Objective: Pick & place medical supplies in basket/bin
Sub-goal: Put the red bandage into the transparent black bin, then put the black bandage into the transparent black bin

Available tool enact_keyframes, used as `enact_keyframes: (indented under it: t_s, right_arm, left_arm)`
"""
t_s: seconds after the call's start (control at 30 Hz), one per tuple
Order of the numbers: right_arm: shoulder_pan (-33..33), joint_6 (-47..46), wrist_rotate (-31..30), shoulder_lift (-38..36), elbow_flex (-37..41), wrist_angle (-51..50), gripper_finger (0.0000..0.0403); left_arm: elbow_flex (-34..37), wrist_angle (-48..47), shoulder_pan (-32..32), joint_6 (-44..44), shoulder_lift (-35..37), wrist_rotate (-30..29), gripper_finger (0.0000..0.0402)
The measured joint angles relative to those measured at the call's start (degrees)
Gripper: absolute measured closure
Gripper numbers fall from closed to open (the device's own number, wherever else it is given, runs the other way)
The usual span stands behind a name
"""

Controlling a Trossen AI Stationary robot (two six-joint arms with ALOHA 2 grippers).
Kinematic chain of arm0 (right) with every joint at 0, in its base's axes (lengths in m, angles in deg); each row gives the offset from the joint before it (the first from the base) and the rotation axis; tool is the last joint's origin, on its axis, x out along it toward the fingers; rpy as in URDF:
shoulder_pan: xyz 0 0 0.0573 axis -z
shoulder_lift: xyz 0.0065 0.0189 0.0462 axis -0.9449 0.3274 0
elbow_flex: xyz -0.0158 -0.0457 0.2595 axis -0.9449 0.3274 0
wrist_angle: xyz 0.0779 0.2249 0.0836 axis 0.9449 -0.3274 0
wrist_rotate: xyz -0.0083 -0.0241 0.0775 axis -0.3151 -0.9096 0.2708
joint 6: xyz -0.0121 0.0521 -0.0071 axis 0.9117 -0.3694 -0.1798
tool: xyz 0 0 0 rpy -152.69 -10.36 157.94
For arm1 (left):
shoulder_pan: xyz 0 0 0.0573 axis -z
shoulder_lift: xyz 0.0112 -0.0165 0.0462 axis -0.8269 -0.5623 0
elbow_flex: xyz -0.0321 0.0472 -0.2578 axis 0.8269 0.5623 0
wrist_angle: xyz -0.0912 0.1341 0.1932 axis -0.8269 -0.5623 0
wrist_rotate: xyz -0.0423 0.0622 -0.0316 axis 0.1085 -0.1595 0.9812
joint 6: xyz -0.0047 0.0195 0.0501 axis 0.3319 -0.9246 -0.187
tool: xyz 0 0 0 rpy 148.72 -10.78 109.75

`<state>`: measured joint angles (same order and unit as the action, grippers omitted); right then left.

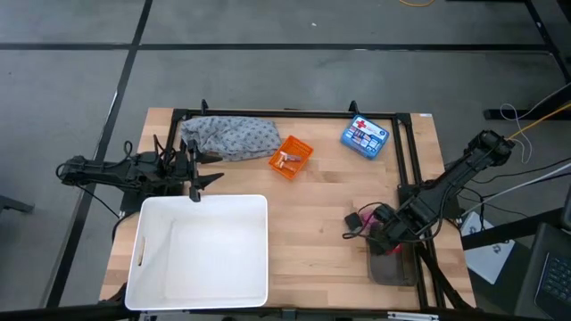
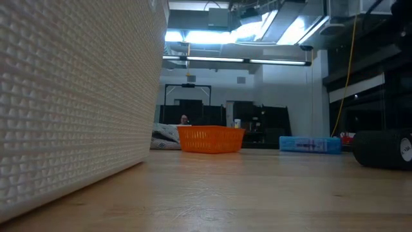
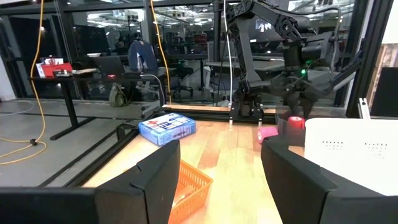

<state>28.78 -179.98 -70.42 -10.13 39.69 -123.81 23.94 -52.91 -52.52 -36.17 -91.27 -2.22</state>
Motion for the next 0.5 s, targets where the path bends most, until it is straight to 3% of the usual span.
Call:
enact_keyframes:
  t_s: [0.27, 0.5]
  right_arm:
    - [0.04, 2.46, -1.07, 0.0, 0.0, 13.34, 0.0187]
    - [1.2, 15.83, -12.94, -0.02, 0.0, 32.78, 0.0206]
  left_arm:
    - [0.0, -0.02, 0.0, 0.05, 0.0, 0.0, 0.0179]
    - [0.0, -0.04, 0.0, 0.74, 0.0, 0.02, 0.0178]
